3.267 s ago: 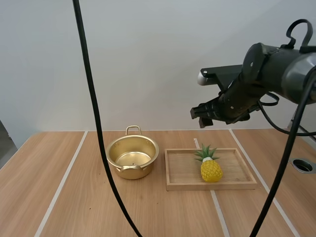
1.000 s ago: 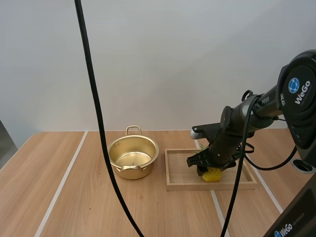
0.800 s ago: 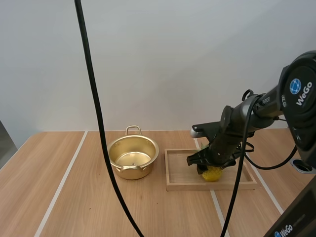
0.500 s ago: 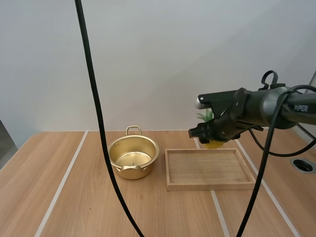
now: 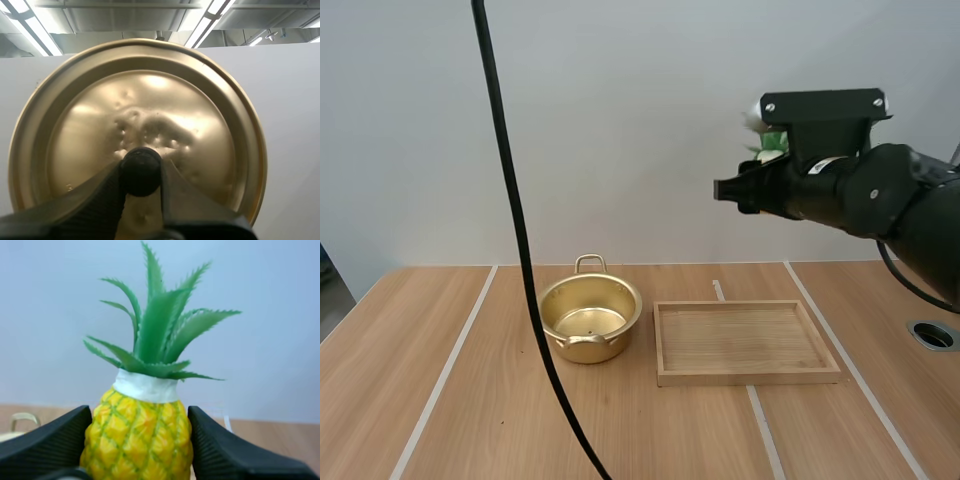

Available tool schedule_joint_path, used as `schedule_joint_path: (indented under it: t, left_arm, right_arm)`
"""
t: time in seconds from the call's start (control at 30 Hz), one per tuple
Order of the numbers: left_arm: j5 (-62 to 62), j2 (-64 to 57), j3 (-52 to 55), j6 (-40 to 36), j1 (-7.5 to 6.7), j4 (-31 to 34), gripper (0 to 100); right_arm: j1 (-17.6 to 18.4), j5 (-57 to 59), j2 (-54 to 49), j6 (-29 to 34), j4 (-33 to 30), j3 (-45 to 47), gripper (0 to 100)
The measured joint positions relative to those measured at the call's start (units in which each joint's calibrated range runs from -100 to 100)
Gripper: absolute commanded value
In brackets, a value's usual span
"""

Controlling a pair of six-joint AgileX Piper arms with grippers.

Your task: Open the pot, put the pineapple inside, and close it

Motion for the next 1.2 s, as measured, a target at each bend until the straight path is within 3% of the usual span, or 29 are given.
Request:
schedule_joint_path:
  t: [0.23,0.53,0.8,0.93,1.2]
  left_arm:
    - [0.0,0.0,0.0,0.0,0.0,-0.04,0]
    - [0.0,0.0,0.0,0.0,0.0,-0.04,0]
    - [1.18,0.0,0.0,0.0,0.0,-0.04,0]
    - [1.18,0.0,0.0,0.0,0.0,-0.04,0]
    - [1.4,0.0,0.0,0.0,0.0,-0.04,0]
  right_arm:
    - [0.0,-2.8,-6.17,0.0,2.75,0.0,0]
    - [0.0,-2.98,-6.12,0.0,2.87,0.0,0]
    - [1.01,-4.18,-1.33,-0.21,7.17,0.0,0]
    - [1.86,-4.9,-0.58,-2.13,8.3,0.0,0]
    - [3.74,-6.13,2.96,-13.53,20.21,0.0,0]
